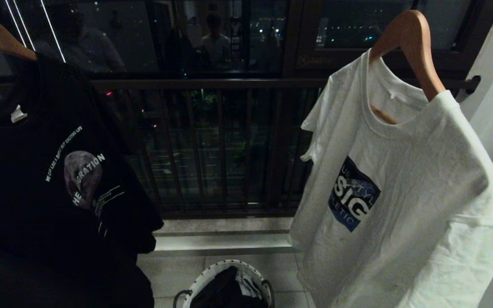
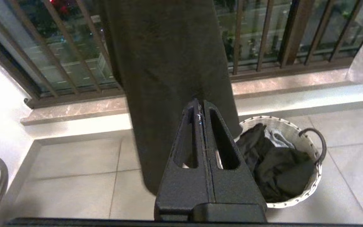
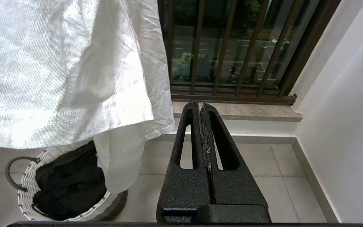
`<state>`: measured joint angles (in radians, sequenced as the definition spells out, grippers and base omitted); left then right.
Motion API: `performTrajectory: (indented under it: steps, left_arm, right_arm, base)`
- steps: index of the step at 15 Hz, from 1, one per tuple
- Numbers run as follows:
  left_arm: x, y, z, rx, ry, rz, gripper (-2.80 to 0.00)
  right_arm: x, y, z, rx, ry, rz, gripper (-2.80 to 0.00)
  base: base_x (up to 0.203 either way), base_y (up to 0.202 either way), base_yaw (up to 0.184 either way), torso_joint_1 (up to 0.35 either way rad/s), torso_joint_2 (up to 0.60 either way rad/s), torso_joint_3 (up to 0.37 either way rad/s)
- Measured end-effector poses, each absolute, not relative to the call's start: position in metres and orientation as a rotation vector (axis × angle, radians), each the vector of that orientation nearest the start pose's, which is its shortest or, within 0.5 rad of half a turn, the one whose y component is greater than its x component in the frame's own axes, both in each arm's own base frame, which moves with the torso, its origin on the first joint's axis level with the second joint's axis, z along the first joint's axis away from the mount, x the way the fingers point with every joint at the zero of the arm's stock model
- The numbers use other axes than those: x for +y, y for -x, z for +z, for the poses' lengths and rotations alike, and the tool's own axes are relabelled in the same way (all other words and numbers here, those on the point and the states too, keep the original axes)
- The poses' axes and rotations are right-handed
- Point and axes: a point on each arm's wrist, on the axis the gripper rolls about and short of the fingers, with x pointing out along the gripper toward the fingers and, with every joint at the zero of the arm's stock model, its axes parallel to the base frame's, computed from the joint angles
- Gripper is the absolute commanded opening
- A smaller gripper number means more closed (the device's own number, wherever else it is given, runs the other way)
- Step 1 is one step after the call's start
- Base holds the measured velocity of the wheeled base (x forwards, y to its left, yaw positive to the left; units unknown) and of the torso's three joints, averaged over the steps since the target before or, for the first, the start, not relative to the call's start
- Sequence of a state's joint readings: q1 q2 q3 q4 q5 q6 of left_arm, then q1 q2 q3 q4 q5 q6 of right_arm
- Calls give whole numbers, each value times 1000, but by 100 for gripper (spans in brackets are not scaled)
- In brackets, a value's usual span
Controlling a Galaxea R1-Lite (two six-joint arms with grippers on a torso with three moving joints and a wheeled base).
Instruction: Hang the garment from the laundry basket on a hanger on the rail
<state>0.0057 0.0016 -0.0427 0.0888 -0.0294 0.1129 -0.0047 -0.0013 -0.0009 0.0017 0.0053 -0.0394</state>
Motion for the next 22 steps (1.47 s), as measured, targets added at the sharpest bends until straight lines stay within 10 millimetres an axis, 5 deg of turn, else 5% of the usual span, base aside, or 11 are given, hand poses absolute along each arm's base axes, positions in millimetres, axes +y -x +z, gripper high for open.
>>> performTrajectory:
  steps: [9, 22]
  left_arm:
    - [-1, 25, 75, 51, -86, -18, -280]
    - [-1, 26, 75, 53, -47, -17, -280]
  right_arm:
    - [0, 23, 75, -1, 39, 1, -280]
    - [0, 23, 75, -1, 40, 1, -280]
  base:
    - [-1, 5, 1, 1, 0, 0]
    - [0, 133, 0, 1, 2, 3]
